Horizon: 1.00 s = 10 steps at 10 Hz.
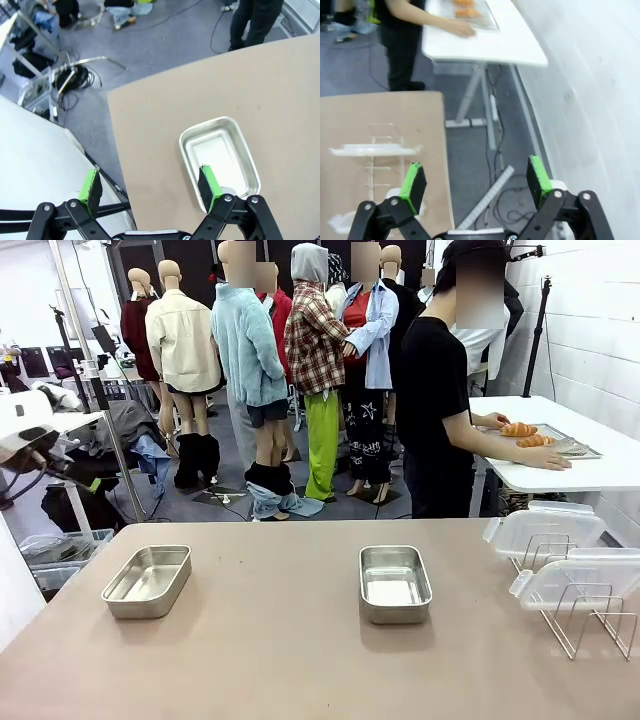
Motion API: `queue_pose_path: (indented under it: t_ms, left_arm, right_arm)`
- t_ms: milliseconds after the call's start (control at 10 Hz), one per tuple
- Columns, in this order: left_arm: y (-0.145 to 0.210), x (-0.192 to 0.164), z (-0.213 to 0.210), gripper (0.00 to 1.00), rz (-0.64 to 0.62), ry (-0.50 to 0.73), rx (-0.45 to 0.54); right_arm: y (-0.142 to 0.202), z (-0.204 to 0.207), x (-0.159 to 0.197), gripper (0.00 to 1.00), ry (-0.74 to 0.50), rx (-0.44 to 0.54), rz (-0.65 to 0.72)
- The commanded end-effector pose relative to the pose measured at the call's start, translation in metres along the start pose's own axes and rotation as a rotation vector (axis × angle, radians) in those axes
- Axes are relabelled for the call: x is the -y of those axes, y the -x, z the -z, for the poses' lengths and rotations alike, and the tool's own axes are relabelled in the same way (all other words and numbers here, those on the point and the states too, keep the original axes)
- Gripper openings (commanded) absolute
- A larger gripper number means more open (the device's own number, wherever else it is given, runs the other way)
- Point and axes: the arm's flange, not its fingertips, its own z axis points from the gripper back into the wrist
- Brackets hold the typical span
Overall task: Place the bread in airtight containers.
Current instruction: Lift both Airtight Container.
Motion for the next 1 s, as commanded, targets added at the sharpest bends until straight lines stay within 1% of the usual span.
queue_pose_path:
  t_ms: [0,100,200,900]
  left_arm:
    - [0.000,-0.006,0.011,1.00,-0.008,0.052,-0.017]
    - [0.000,0.000,0.000,1.00,0.000,0.000,0.000]
    - [0.000,0.000,0.000,1.00,0.000,0.000,0.000]
    - [0.000,0.000,0.000,1.00,0.000,0.000,0.000]
  right_arm:
    - [0.065,0.026,-0.015,1.00,0.064,-0.100,0.094]
    - [0.073,0.027,-0.016,1.00,0.068,-0.122,0.094]
    - [0.017,0.012,0.022,1.00,0.029,-0.054,0.054]
    - [0.017,0.012,0.022,1.00,0.029,-0.054,0.054]
